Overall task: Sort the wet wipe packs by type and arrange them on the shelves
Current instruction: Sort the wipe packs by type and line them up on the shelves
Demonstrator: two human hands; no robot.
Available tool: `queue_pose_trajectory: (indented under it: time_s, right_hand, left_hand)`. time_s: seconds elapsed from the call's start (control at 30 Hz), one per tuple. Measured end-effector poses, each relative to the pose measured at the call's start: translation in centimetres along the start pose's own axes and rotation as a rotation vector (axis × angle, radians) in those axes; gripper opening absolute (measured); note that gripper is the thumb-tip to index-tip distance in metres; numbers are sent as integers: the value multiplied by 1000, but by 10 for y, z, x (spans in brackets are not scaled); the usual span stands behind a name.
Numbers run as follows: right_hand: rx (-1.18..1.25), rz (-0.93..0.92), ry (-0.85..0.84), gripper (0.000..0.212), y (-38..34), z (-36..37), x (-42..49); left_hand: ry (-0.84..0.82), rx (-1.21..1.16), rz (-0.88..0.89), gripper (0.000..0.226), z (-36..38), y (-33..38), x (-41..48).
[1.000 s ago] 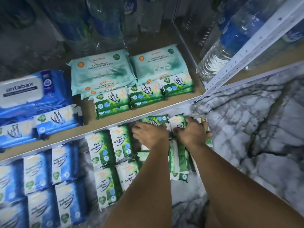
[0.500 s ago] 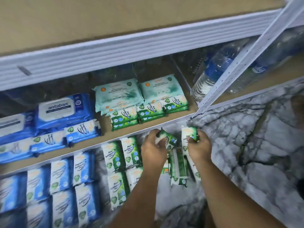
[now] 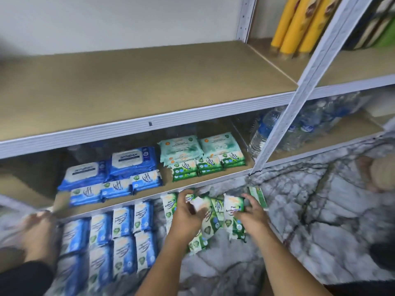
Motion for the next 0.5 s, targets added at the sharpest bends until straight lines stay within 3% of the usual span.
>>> queue_pose_trajectory:
  time_s: [0.13, 0.23, 0.37, 0.5]
  right_hand:
    - [4, -30, -36, 61, -10, -9, -22]
    - [7, -46, -56, 59, -12, -10, -24]
    - [9, -63, -31, 59, -8, -10, -9]
    - [13, -64, -8, 58, -5, -13, 13]
  left_hand:
    - [60, -31, 10, 18, -8, 1, -12]
    - [63, 21, -12, 13, -7, 2, -14]
    - [-45, -47, -141, 51, -2, -6, -8]
    - [-20, 37, -158, 57, 2, -12, 6]
Point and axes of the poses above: each hand's wrist, its own x-axis towards the middle knuckle, its own z-axis out of the palm, y = z × x, the point moved 1 cm from there along x, towards the middle knuckle, and after that the axes turned 2 degrees about -y, right-handed, at the moved point
